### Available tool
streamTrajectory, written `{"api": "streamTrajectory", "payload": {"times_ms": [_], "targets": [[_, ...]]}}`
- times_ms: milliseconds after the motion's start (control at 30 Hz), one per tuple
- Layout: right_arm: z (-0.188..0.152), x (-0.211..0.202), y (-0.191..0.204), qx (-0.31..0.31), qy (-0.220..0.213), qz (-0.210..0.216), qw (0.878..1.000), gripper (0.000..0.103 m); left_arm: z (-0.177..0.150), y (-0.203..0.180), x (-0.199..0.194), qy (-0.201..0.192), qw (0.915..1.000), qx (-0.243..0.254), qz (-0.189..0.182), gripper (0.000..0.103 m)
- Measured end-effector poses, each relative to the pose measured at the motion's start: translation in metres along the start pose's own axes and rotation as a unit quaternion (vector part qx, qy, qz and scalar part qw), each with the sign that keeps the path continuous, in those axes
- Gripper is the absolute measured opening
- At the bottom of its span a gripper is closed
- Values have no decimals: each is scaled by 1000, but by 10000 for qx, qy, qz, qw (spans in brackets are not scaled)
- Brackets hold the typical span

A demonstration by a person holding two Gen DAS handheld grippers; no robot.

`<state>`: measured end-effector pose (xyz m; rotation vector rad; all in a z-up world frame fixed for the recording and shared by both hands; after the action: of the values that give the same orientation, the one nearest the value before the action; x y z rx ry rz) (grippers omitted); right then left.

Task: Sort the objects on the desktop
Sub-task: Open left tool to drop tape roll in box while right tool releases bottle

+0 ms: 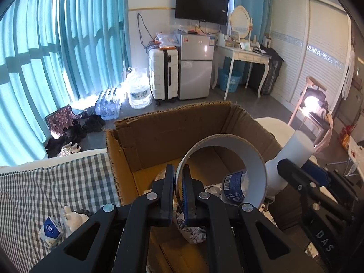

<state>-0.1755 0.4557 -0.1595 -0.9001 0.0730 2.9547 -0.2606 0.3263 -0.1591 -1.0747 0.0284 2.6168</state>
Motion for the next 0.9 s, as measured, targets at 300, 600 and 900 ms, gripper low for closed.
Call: {"api": "streamTrajectory", "payload": {"times_ms": [300, 600, 900], "targets": [[1, 12, -1, -19, 93, -22, 10000, 32, -3, 9, 5, 119, 9996, -254, -14, 40], [7, -2, -1, 18, -40, -57, 10000, 33, -1, 13, -21, -104, 9997, -233, 5, 48], [21, -30, 10, -90, -444, 75, 9989, 43, 5, 24, -64, -395, 9987, -290, 109, 58]]}}
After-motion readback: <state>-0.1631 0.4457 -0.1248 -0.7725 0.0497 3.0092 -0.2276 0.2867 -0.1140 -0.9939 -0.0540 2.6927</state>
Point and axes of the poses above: each gripper's, at about its wrist camera, not at the fingertips, and x roughly the way its jaws point, y to its left, z to its top, the point moved 2 cm from there along x, roughly the way its jaws point, and after that the axes turned 7 degrees about -x, right-handed, at the moved point
